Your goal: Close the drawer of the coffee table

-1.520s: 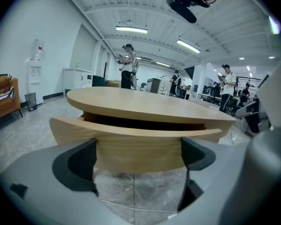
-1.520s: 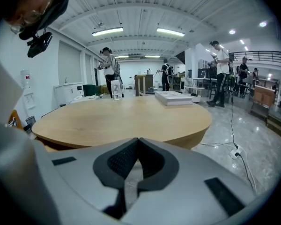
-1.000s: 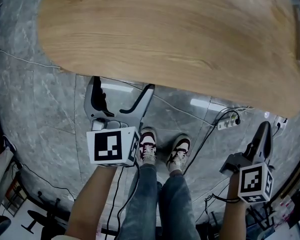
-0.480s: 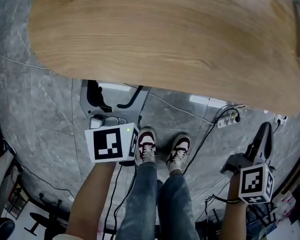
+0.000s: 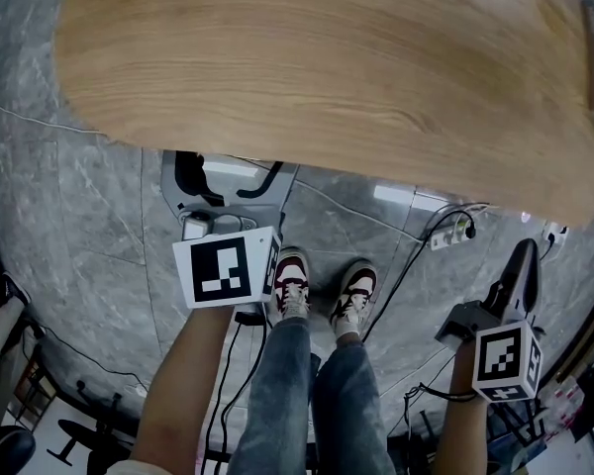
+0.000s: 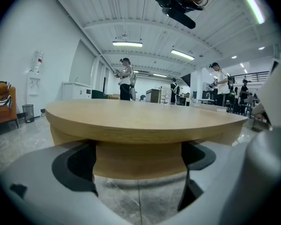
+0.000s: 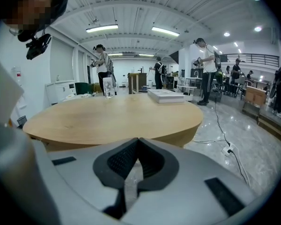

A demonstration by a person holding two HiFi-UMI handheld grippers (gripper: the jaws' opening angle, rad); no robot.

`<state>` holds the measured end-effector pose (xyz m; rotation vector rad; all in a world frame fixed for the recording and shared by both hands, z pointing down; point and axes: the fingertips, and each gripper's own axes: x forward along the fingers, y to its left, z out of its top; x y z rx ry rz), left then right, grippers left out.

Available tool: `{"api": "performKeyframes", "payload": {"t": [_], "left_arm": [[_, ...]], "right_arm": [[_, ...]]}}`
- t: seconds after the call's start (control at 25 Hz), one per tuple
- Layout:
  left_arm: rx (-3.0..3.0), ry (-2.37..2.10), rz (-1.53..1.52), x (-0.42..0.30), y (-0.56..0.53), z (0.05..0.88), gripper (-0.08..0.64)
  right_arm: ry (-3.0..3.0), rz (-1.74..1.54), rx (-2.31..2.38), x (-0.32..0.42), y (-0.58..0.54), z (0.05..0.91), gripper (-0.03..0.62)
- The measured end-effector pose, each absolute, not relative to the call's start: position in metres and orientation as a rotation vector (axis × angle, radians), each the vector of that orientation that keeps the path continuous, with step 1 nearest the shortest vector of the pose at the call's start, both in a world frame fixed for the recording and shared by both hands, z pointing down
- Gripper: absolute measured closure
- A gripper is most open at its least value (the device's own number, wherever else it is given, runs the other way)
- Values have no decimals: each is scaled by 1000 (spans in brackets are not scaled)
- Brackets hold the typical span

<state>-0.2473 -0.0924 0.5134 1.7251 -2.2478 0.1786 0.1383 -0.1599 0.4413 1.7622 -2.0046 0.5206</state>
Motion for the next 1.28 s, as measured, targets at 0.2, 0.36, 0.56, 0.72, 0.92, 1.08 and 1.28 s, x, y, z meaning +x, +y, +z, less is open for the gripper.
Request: {"api": "performKeyframes", "payload": {"t": [0.2, 0.36, 0.56, 0.72, 0.92, 1.08, 1.28], "left_arm": [[1715, -2225, 272, -248, -82, 516, 50], [1688, -2201, 321, -245, -64, 510, 52], [1681, -2168, 334, -226, -34, 469, 73], [1680, -2210, 248, -216, -24, 390, 184], [1605, -2296, 82, -212, -19, 271, 394], [1588, -2322, 22, -189, -2, 173, 484], [1602, -2326, -10, -159, 15, 77, 554]], "right_arm": [[-2035, 525, 1759, 134, -156, 429, 592], [-2077, 537, 1752, 128, -153, 410, 592], [-2143, 519, 1735, 127, -150, 365, 592], [-2219, 477, 1697, 124, -144, 316, 592], [-2317, 403, 1668, 121, -126, 237, 592], [-2380, 404, 1655, 133, -105, 158, 592], [-2498, 340, 1622, 152, -91, 77, 592]]}}
